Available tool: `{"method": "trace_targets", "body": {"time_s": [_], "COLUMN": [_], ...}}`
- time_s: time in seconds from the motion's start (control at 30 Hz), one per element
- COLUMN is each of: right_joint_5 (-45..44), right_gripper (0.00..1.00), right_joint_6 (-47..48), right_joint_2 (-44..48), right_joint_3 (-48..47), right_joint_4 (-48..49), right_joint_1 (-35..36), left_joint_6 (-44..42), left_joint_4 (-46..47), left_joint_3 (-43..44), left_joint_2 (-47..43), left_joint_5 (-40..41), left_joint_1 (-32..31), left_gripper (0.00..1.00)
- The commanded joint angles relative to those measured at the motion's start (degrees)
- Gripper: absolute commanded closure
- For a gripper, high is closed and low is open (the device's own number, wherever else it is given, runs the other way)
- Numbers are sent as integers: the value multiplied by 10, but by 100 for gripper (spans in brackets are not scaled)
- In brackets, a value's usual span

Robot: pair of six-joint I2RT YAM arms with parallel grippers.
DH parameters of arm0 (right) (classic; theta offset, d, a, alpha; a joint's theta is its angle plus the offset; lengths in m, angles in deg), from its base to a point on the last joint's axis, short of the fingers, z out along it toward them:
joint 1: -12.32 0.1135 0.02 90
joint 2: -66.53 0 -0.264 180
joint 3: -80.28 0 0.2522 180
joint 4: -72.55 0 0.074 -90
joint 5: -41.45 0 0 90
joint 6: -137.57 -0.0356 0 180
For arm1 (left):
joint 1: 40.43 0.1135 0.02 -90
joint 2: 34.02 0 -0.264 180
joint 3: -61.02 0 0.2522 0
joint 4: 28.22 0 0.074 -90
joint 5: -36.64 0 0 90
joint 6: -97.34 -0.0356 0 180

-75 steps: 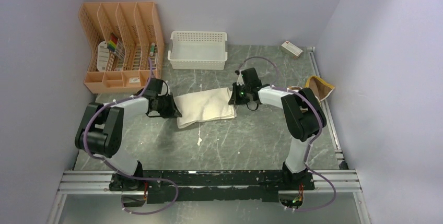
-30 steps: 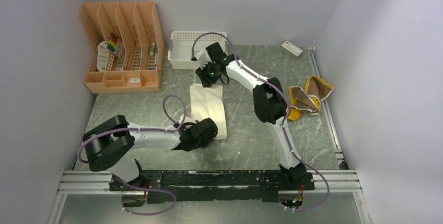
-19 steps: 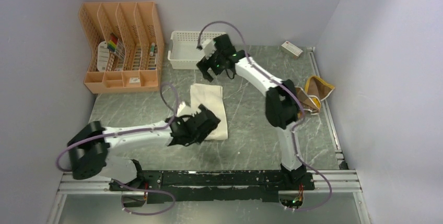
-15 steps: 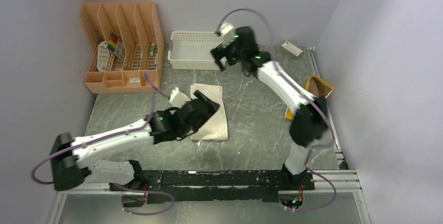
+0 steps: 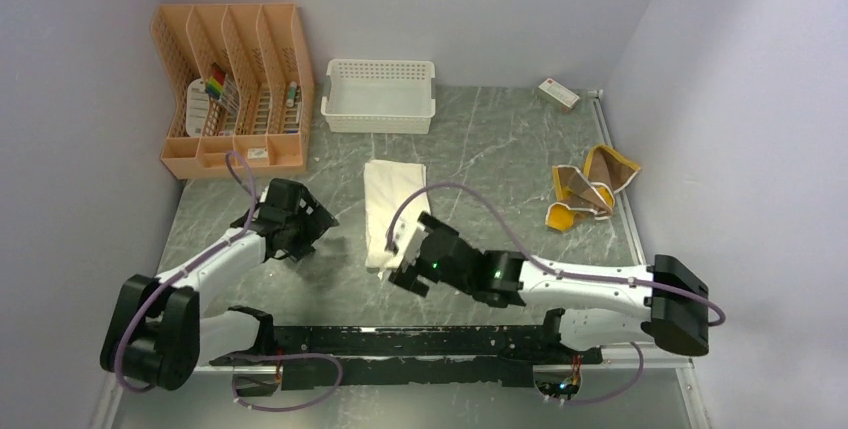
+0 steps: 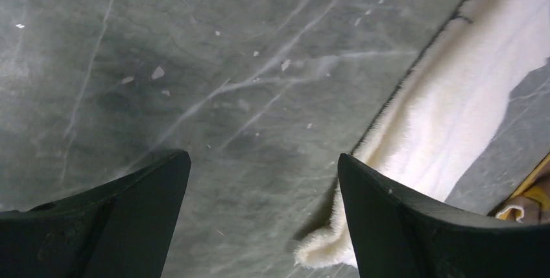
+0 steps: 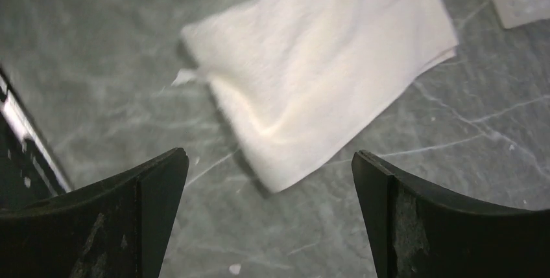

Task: Roll the towels
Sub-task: Roll the towel at the center of the board.

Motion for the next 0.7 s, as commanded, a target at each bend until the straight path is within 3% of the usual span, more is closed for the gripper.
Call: {"method": "trace_targets", "body": {"time_s": [0.0, 0.33, 0.67], "right_joint_5": [-76, -38, 44], "right_gripper": [0, 9, 24], "right_joint_6": [51, 154, 168], "right_joint_2": [-20, -180, -250], "right_joint_3": [2, -1, -33], "right_joint_4": [25, 48, 64], "right_joint_1": [56, 56, -23], "left_joint_6": [-54, -87, -100], "left_joint_4": [133, 183, 171], "left_joint_3": [-16, -32, -61], "left_joint_2": [35, 52, 8], "left_joint_5": [-118, -158, -184], "left_joint_1": [25, 26, 26], "left_gripper": [5, 7, 8]}}
